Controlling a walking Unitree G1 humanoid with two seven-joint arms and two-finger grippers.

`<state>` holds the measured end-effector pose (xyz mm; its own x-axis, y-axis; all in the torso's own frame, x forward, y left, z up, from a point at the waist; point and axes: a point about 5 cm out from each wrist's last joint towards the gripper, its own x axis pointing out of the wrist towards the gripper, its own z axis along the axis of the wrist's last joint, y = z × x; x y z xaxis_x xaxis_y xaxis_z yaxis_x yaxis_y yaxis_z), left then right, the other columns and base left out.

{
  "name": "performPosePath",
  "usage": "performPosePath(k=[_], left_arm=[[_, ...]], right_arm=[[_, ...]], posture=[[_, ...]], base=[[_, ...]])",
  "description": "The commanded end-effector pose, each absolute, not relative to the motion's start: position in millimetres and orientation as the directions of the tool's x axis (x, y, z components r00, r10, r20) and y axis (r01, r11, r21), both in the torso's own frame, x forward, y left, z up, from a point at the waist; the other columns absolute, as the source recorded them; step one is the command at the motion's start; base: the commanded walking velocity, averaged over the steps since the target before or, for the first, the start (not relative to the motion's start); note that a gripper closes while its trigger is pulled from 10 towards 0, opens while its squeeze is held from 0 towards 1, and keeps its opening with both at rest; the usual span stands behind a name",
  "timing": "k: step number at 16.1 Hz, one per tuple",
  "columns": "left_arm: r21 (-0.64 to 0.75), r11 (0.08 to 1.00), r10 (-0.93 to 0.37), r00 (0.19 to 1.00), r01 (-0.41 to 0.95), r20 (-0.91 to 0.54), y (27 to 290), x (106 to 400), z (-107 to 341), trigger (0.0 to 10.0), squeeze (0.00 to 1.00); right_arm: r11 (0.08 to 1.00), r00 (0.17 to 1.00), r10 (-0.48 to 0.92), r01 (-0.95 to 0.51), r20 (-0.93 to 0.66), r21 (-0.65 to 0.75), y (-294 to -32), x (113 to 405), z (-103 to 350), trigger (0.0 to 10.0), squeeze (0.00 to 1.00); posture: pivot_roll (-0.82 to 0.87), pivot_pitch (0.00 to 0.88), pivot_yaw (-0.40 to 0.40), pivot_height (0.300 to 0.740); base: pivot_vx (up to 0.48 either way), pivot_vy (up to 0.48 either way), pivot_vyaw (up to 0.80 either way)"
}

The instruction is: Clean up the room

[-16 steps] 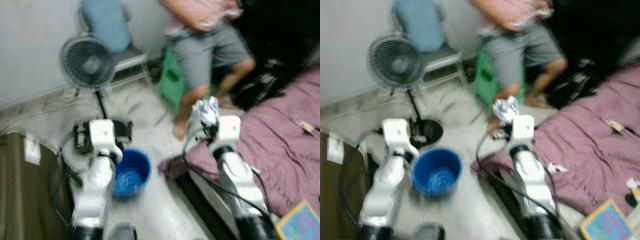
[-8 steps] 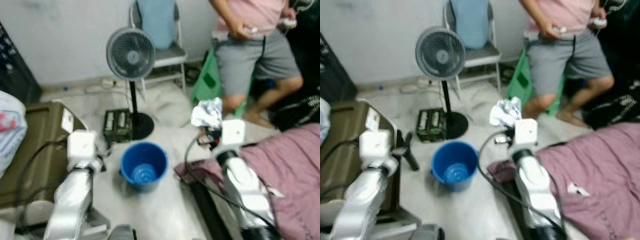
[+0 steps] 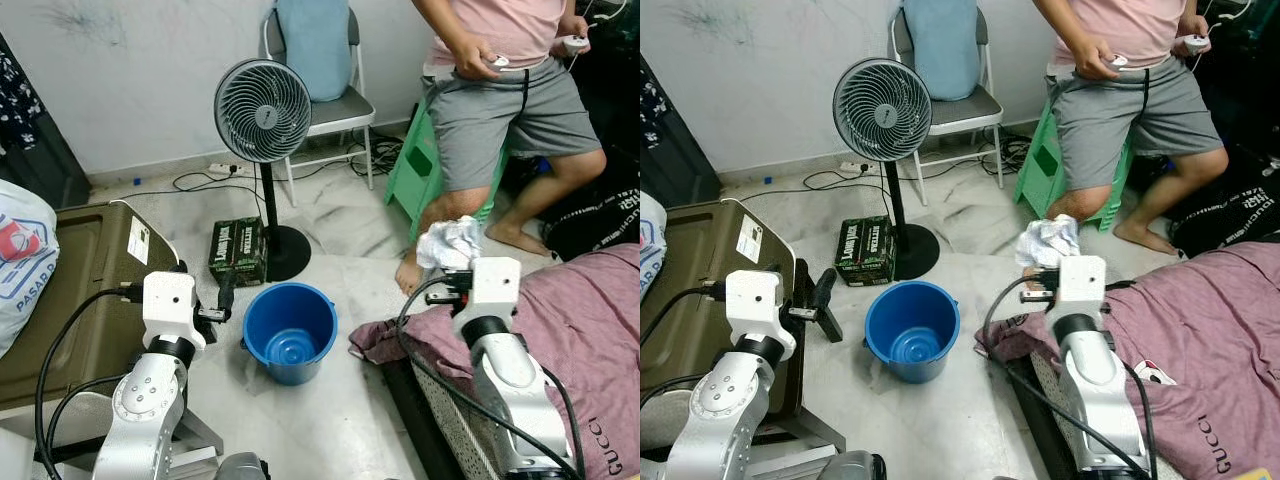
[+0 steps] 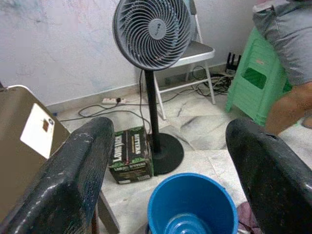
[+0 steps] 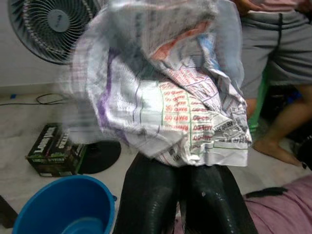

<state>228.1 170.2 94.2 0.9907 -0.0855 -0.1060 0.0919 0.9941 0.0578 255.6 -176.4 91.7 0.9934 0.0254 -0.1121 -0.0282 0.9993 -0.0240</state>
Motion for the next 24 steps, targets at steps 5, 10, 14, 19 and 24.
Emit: performPosePath(k=[5, 10, 14, 19, 24], left_arm=[[0.022, 0.988, -0.150, 0.985, 0.153, -0.080, 164.3, 229.6, 102.6, 10.0, 0.00], [0.011, 0.987, -0.161, 0.984, 0.163, -0.081, 161.8, 232.3, 102.9, 10.0, 0.00], [0.004, 0.986, -0.166, 0.983, 0.167, -0.083, 160.0, 234.2, 102.5, 10.0, 0.00], [0.000, 0.987, -0.158, 0.983, 0.159, -0.089, 160.4, 236.3, 102.0, 10.0, 0.00], [0.014, 0.991, -0.133, 0.987, 0.135, -0.088, 160.1, 237.8, 102.0, 10.0, 0.00]], right_arm=[[0.998, 0.994, 0.060, -0.057, -0.092, 0.034, -171.0, 256.4, 97.8, 10.0, 0.00], [0.997, 0.993, 0.080, -0.078, -0.088, 0.027, -169.9, 258.1, 99.8, 10.0, 0.00], [0.995, 0.992, 0.090, -0.086, -0.088, 0.049, -168.0, 260.6, 100.0, 10.0, 0.00], [0.995, 0.991, 0.104, -0.103, -0.082, 0.018, -164.7, 263.2, 100.9, 10.0, 0.00], [0.993, 0.991, 0.113, -0.112, -0.066, 0.018, -163.1, 264.0, 102.7, 10.0, 0.00]], posture=[[0.00, 0.007, -0.010, 0.740], [0.00, 0.000, -0.014, 0.740], [0.00, 0.000, -0.014, 0.740], [0.00, 0.003, -0.014, 0.740], [0.00, 0.005, -0.014, 0.740]], base=[[0.124, 0.000, 0.00], [0.316, 0.000, 0.00], [0.317, 0.000, 0.00], [0.310, 0.000, 0.00], [0.242, 0.000, 0.00]])
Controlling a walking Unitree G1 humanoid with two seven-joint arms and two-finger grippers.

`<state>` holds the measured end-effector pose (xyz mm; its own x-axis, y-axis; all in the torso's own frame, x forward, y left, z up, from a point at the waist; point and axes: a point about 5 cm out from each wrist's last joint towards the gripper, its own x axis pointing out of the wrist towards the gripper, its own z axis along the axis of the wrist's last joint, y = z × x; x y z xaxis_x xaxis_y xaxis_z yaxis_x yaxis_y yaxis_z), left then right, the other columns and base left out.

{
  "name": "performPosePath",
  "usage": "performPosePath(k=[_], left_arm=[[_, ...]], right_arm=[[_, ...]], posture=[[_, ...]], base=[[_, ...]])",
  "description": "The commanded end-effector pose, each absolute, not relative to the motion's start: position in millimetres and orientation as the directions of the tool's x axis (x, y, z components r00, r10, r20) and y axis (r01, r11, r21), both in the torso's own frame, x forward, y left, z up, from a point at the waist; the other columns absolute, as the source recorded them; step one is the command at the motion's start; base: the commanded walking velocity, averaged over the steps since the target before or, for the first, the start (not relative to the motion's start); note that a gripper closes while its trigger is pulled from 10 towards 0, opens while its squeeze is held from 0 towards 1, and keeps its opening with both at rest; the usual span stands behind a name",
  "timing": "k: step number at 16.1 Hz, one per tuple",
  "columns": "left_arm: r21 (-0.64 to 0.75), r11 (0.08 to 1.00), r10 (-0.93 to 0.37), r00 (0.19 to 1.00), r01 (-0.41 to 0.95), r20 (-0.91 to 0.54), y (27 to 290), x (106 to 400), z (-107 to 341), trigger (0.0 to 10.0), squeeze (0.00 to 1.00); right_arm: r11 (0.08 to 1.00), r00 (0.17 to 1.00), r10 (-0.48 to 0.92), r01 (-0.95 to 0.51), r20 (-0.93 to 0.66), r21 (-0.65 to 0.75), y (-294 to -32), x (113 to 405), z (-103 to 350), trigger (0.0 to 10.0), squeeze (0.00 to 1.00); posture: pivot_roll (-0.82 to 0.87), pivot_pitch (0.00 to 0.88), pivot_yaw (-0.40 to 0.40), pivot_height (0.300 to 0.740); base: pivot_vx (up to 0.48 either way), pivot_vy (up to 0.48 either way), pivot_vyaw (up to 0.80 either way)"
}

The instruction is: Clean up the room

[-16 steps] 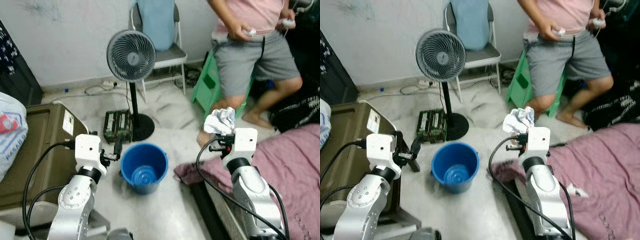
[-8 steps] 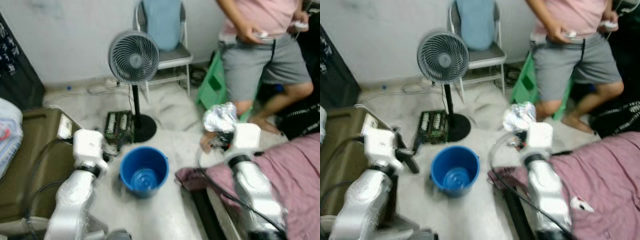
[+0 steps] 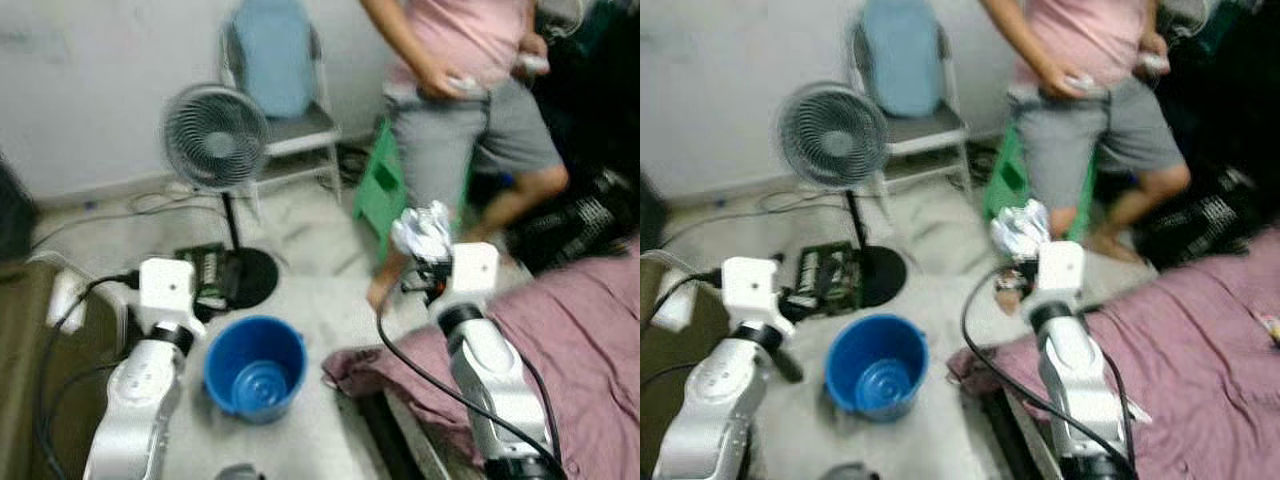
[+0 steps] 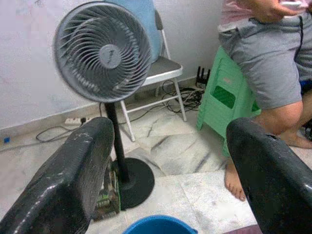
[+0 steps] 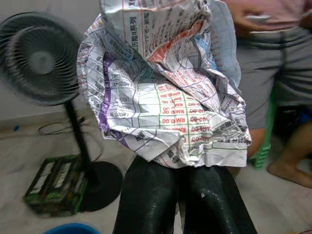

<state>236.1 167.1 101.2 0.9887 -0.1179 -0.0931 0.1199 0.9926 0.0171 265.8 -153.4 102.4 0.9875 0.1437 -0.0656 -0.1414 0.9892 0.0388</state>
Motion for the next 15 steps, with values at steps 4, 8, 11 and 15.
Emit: performPosePath(k=[4, 8, 11, 15], left_arm=[[0.022, 0.994, -0.105, 0.990, 0.107, -0.090, 160.9, 239.1, 101.3, 10.0, 0.00], [0.033, 0.994, -0.104, 0.991, 0.107, -0.086, 160.5, 239.6, 101.8, 10.0, 0.00], [0.032, 0.993, -0.113, 0.990, 0.116, -0.088, 159.8, 239.6, 101.4, 10.0, 0.00], [0.002, 0.986, -0.164, 0.984, 0.165, -0.069, 155.6, 238.5, 103.2, 10.0, 0.00]], right_arm=[[0.992, 0.990, 0.126, -0.126, -0.058, 0.004, -158.5, 264.6, 103.5, 10.0, 0.00], [0.991, 0.990, 0.132, -0.132, -0.058, 0.003, -157.5, 265.5, 102.9, 10.0, 0.00], [0.992, 0.990, 0.129, -0.129, -0.062, 0.005, -157.1, 266.2, 102.1, 10.0, 0.00], [0.992, 0.990, 0.122, -0.121, -0.070, 0.015, -157.8, 265.8, 100.5, 10.0, 0.00]], posture=[[0.00, 0.006, -0.015, 0.740], [0.00, 0.007, -0.018, 0.740], [0.00, 0.006, -0.017, 0.740], [0.00, 0.003, -0.017, 0.740]], base=[[0.000, 0.000, 0.80], [0.000, 0.000, 0.80], [0.000, 0.000, 0.80], [0.062, 0.000, 0.00]])
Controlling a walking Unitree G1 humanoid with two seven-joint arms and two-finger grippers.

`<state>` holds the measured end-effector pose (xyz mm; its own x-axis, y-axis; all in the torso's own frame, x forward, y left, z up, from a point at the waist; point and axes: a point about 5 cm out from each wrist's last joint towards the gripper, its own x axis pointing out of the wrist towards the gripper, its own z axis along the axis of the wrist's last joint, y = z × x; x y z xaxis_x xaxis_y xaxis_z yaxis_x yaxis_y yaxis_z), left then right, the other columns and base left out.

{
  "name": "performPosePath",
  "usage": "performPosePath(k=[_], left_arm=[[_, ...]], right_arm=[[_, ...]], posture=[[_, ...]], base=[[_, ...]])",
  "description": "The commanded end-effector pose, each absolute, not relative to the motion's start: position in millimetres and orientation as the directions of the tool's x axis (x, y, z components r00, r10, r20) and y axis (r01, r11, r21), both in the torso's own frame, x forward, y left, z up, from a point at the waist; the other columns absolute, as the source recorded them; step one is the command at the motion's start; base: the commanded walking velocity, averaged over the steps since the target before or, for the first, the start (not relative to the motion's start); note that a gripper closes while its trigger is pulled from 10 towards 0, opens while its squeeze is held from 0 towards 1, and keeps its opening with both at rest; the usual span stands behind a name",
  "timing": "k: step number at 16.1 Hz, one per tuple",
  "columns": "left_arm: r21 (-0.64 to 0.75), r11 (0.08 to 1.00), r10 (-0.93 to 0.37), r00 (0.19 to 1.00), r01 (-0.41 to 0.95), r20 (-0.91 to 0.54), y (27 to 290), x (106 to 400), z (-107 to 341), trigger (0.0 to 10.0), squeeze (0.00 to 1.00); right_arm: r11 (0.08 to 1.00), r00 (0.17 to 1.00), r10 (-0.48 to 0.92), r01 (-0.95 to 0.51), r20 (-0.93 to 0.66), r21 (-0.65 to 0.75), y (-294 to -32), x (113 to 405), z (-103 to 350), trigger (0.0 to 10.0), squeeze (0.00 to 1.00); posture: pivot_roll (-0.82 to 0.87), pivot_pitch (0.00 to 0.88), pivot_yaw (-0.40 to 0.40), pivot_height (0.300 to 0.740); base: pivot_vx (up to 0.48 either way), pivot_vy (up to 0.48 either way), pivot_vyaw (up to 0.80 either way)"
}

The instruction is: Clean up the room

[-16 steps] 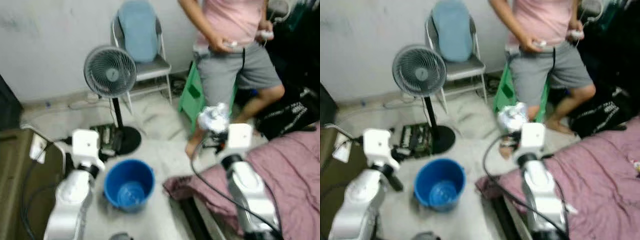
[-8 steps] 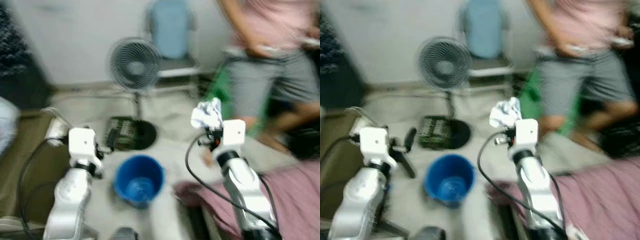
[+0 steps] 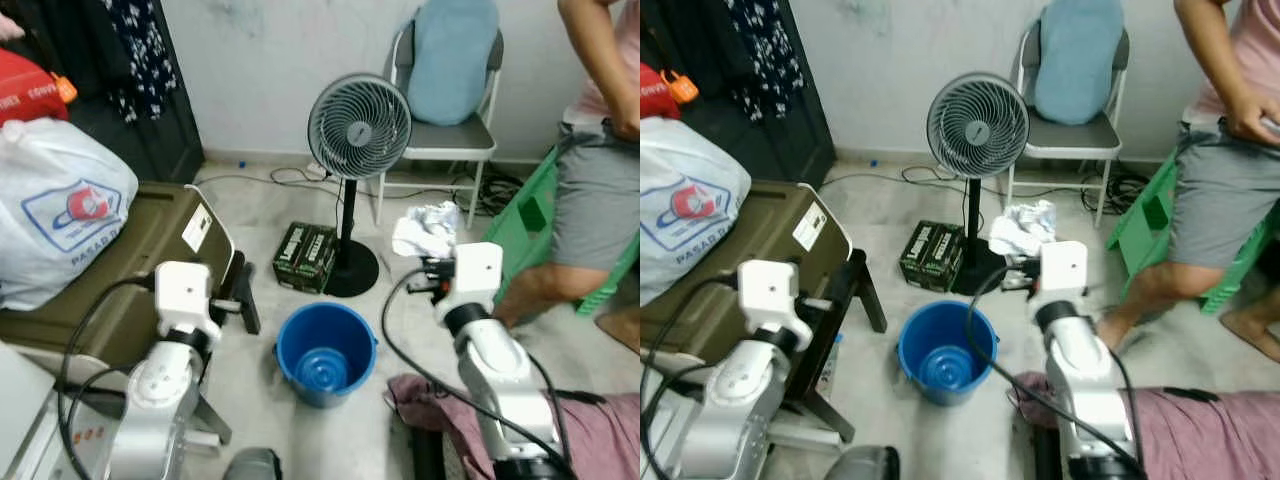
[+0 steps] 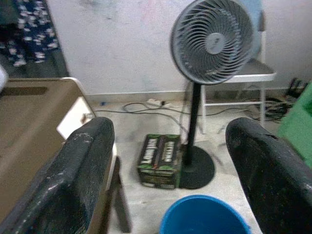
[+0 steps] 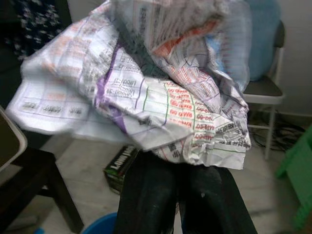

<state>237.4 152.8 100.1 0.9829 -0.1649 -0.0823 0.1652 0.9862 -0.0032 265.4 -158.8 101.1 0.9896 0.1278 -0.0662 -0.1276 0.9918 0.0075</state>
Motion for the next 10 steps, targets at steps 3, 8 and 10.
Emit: performPosePath(k=[3, 8, 10], left_arm=[[0.000, 0.986, -0.165, 0.984, 0.165, -0.072, 155.7, 238.2, 102.9, 10.0, 0.00], [-0.006, 0.984, -0.176, 0.982, 0.176, -0.069, 155.4, 238.8, 103.4, 10.0, 0.00], [-0.006, 0.984, -0.176, 0.982, 0.176, -0.068, 155.4, 239.2, 103.7, 10.0, 0.00]], right_arm=[[0.992, 0.990, 0.123, -0.122, -0.070, 0.015, -157.4, 265.9, 100.1, 10.0, 0.00], [0.991, 0.989, 0.133, -0.132, -0.064, 0.016, -155.9, 267.6, 100.5, 10.0, 0.00], [0.991, 0.989, 0.132, -0.132, -0.065, 0.014, -155.6, 268.2, 100.5, 10.0, 0.00]], posture=[[0.01, 0.000, -0.019, 0.740], [0.01, 0.000, -0.018, 0.740], [0.01, 0.000, -0.018, 0.740]], base=[[0.281, 0.000, 0.00], [0.319, 0.000, 0.00], [0.354, 0.000, 0.00]])
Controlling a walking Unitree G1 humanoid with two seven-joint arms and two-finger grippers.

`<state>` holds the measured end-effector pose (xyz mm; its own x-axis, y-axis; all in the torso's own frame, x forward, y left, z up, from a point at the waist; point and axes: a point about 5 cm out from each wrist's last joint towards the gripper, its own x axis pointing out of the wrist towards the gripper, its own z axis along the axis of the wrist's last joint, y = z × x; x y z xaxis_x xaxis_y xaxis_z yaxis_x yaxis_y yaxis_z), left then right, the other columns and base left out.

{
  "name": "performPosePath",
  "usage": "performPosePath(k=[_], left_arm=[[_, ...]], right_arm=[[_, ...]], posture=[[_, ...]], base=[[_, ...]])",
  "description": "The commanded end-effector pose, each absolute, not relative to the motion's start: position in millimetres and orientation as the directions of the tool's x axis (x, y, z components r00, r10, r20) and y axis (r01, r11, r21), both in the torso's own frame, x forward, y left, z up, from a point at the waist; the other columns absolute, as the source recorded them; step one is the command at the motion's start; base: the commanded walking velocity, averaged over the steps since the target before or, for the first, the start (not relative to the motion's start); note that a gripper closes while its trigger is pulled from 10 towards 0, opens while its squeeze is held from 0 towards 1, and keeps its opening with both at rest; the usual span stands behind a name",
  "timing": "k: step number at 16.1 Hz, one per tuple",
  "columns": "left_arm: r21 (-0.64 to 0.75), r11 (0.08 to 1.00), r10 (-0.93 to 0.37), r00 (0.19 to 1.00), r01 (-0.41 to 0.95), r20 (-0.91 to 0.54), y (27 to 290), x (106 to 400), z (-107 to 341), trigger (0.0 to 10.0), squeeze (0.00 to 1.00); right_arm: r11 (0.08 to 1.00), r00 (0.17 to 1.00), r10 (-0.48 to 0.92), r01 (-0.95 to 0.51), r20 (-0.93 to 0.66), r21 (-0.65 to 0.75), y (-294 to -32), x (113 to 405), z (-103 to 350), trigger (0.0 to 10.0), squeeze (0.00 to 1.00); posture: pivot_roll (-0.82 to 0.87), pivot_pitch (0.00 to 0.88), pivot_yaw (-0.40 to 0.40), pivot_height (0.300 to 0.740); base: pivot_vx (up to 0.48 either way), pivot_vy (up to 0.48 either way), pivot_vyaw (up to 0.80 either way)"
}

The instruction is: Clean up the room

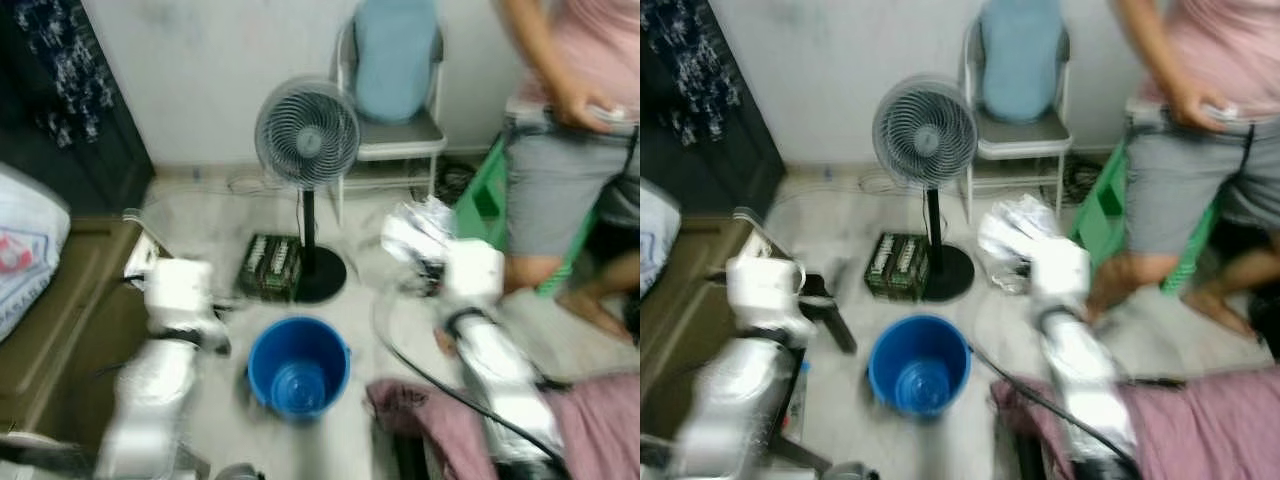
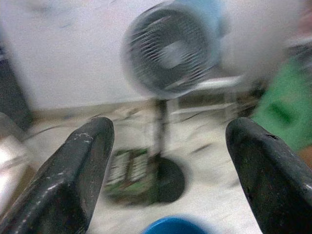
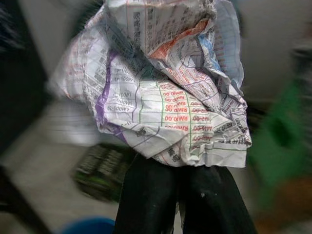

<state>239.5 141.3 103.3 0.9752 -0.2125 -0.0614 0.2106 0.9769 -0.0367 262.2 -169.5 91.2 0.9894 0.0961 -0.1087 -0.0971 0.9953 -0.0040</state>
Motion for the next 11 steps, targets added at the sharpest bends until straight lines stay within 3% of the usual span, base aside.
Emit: performPosePath(k=[1, 11], left_arm=[[-0.004, 0.985, -0.173, 0.983, 0.173, -0.069, 155.6, 239.1, 103.6, 10.0, 0.00], [0.021, 0.989, -0.145, 0.986, 0.147, -0.081, 158.1, 240.1, 103.9, 10.0, 0.00]], right_arm=[[0.991, 0.989, 0.135, -0.134, -0.063, 0.012, -154.9, 268.7, 101.1, 10.0, 0.00], [0.989, 0.988, 0.145, -0.145, -0.053, 0.015, -151.2, 272.9, 103.5, 10.0, 0.00]], posture=[[0.01, 0.000, -0.018, 0.740], [0.02, 0.015, -0.023, 0.740]], base=[[0.345, 0.000, 0.00], [0.029, 0.000, 0.77]])
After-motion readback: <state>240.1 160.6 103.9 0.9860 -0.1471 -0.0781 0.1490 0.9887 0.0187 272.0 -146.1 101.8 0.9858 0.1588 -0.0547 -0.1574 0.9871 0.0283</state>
